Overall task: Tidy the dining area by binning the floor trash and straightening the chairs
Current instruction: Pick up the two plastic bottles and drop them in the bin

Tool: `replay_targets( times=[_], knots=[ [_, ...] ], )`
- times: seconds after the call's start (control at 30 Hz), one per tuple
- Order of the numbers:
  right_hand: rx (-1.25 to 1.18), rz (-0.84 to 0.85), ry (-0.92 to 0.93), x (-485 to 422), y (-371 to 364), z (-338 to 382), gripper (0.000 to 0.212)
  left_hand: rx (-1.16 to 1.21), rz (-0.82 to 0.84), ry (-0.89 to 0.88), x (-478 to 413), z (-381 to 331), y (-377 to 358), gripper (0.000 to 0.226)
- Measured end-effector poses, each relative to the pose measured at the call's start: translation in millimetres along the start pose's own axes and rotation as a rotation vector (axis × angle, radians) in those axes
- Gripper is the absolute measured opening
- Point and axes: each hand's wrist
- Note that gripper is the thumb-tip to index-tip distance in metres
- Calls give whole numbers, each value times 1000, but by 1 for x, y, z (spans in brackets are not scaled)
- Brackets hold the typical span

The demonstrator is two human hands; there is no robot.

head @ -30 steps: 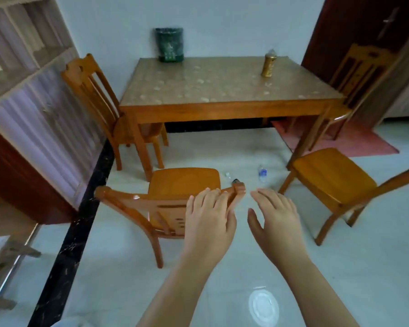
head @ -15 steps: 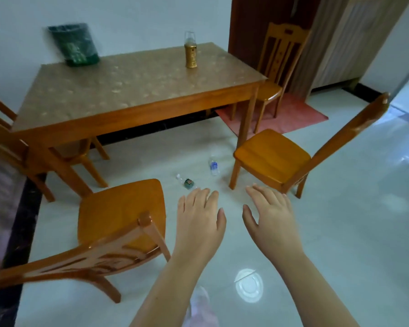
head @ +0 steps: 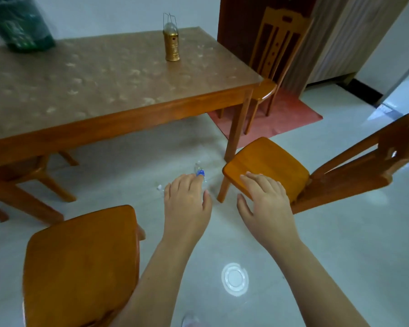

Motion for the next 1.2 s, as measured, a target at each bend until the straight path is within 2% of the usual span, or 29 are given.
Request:
replay_targets(
  times=[0.1,0.3,0.47,0.67,0.93,1.2],
  knots=[
    [-11,41,-15,-35,-19,-16,35,8,38,30,-36,1,-17,41],
    [-95,60,58,-131,-69,-50,34,-17,-59,90,-130,9,-54,36],
    [-162,139,183,-230,-115,-97,42,-69,-168,174,-225,9,-89,45],
    [-193,191,251,-317,-177,-152,33,-79,-212,206,-310,14,-151,41],
    [-172,267,212,-320,-314,-208,36,-69,-257,173,-347,73,-268,42],
    [-193,337,256,-285,-480,-252,40,-67,-150,237,-338,171,-418,43]
  ],
)
Point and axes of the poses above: each hand's wrist, its own x-axis away from the middle knuckle, its own y-axis out of the back of the hand, z = x × y, and after that the axes turned 10 degrees about -x, right-handed
